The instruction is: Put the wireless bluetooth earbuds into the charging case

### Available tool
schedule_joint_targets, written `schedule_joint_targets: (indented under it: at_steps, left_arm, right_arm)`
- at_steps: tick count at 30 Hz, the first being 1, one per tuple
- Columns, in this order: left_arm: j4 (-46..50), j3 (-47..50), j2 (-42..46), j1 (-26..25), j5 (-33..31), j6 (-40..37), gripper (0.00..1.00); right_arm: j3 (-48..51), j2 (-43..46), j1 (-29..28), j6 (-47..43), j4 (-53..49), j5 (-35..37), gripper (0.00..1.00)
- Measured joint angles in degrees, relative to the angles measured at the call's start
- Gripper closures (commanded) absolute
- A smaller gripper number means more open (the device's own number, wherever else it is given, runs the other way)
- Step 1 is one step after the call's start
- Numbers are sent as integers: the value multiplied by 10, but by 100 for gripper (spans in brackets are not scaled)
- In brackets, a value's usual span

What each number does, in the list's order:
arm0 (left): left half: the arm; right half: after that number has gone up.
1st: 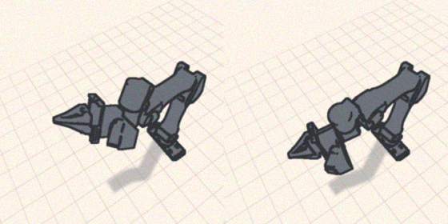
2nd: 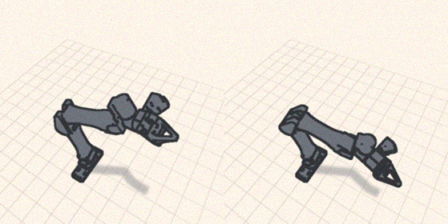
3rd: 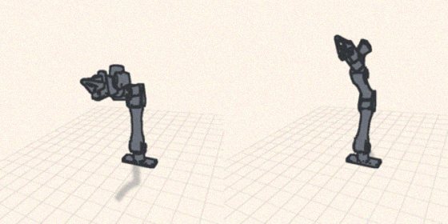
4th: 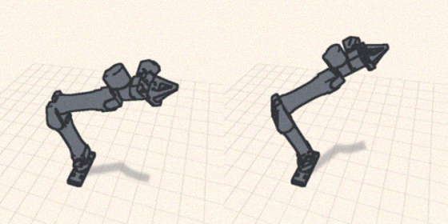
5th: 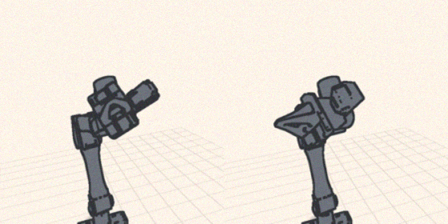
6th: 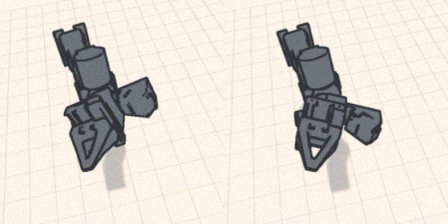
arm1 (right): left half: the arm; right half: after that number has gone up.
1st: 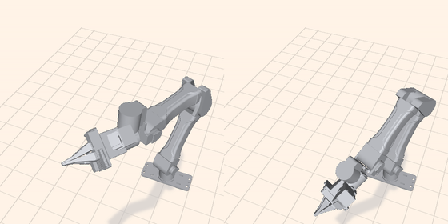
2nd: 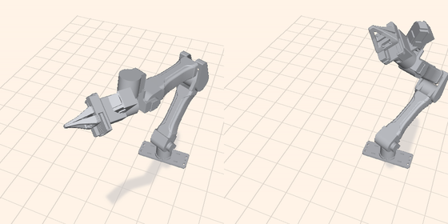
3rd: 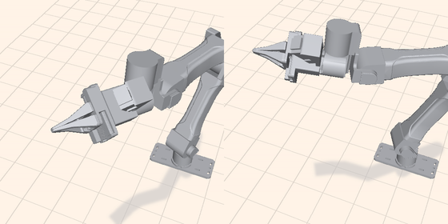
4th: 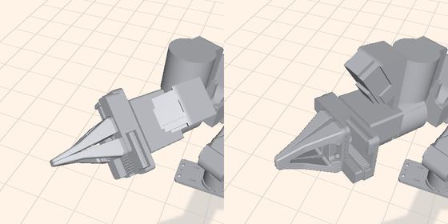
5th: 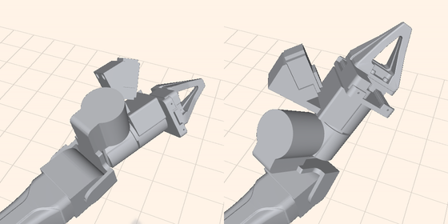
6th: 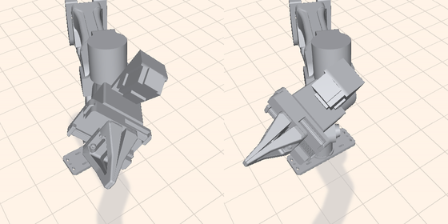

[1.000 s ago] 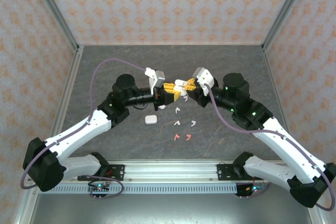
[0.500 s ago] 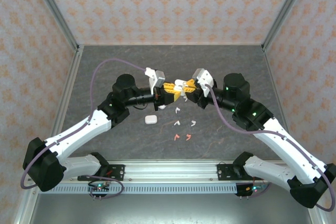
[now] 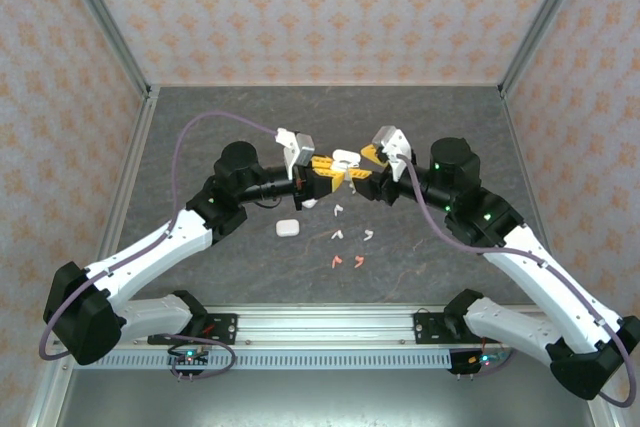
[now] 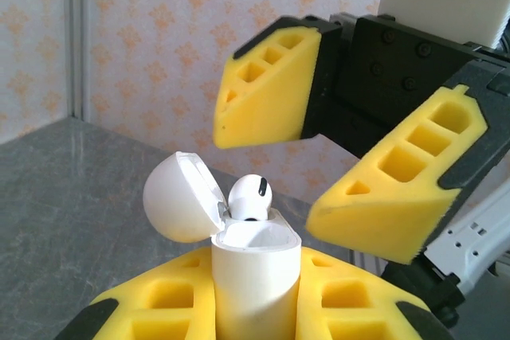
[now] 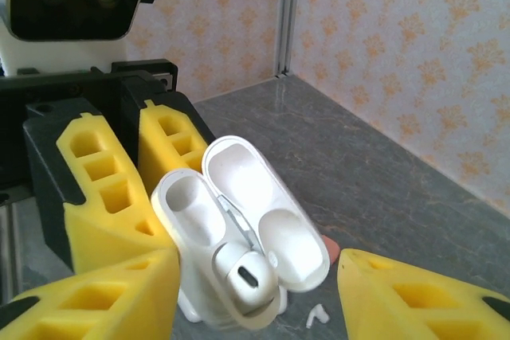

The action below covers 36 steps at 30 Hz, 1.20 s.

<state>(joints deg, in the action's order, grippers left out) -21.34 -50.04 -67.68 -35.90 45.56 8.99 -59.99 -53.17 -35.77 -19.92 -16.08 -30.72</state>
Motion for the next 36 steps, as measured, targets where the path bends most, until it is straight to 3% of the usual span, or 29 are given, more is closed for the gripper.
schedule_joint_targets:
  at_steps: [6,8,11,18,22,26,30,36]
  left_arm:
    - [-25,12,0,0,-35,-3,100]
    - [-26,15,0,0,-49,-7,100]
    - [-26,15,2,0,-72,-17,100]
    - [-20,18,47,0,-125,-43,100]
    - [-16,18,83,0,-146,-54,100]
    - [-13,21,115,0,-155,-61,100]
    - [-10,33,139,0,-159,-61,100]
    - [-2,33,139,0,-158,-65,100]
  right_arm:
    - [-11,20,34,66,10,0,10]
    - [-11,28,40,88,12,14,6]
    - [-11,34,49,120,13,49,0]
    - [35,18,64,208,10,134,0]
    - [83,-19,65,258,7,155,7]
    - [116,-89,66,300,7,140,21]
    - [118,-186,64,327,16,94,31]
    - [79,-333,26,308,10,82,40]
